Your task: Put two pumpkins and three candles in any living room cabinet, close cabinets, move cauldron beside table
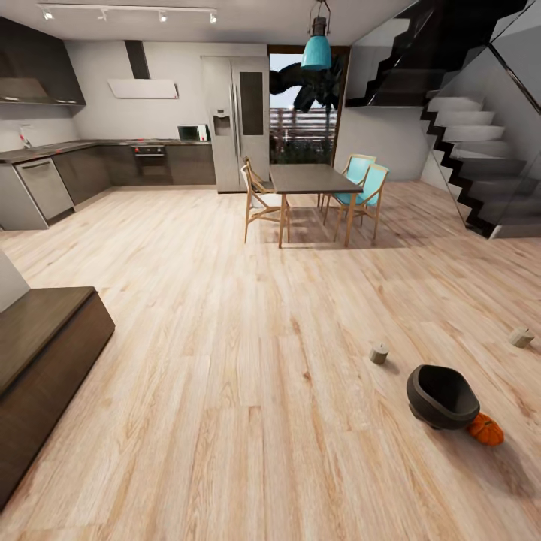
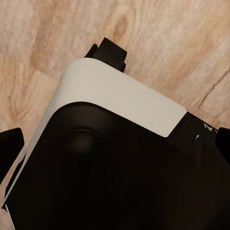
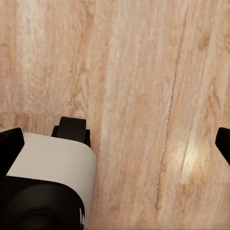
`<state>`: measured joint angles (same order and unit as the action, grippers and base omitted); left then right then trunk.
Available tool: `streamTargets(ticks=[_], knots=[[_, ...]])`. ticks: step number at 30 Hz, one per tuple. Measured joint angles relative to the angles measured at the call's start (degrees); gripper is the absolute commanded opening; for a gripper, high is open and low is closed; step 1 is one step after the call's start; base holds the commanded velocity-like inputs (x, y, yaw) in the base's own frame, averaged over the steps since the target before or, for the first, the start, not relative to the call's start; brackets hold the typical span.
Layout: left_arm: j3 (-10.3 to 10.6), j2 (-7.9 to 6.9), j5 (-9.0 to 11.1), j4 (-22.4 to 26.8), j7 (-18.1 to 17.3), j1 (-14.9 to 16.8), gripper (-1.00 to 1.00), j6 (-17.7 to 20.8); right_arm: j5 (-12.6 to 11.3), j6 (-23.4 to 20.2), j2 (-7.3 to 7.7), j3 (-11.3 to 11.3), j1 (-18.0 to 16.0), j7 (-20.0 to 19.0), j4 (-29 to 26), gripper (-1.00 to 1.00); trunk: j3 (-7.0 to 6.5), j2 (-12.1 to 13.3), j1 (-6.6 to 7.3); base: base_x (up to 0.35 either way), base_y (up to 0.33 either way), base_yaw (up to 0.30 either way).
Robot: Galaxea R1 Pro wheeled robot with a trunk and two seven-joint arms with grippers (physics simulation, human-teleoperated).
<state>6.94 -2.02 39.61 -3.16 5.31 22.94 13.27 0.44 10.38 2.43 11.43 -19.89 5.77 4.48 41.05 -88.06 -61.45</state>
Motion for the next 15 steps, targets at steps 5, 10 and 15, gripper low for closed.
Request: streamTargets(ticks=[5, 10, 15], knots=[[0.0, 0.04, 0.0, 0.0, -0.2, 0.0, 1.00, 0.0, 0.1, -5.1, 0.01, 0.0, 1.0, -2.4, -0.2, 1.00, 0.00, 0.0, 0.00, 0.000, 0.000, 0.000], [0.0, 0.10, 0.0, 0.0, -0.3, 0.0, 1.00, 0.0, 0.2, -6.0, 0.04, 0.0, 1.1, -2.6, -0.4, 1.00, 0.00, 0.0, 0.00, 0.000, 0.000, 0.000], [0.0, 0.23, -0.1, 0.0, -0.3, 0.0, 1.00, 0.0, 0.3, -5.8, -0.01, 0.0, 1.1, -2.6, -0.4, 1.00, 0.00, 0.0, 0.00, 0.000, 0.000, 0.000]])
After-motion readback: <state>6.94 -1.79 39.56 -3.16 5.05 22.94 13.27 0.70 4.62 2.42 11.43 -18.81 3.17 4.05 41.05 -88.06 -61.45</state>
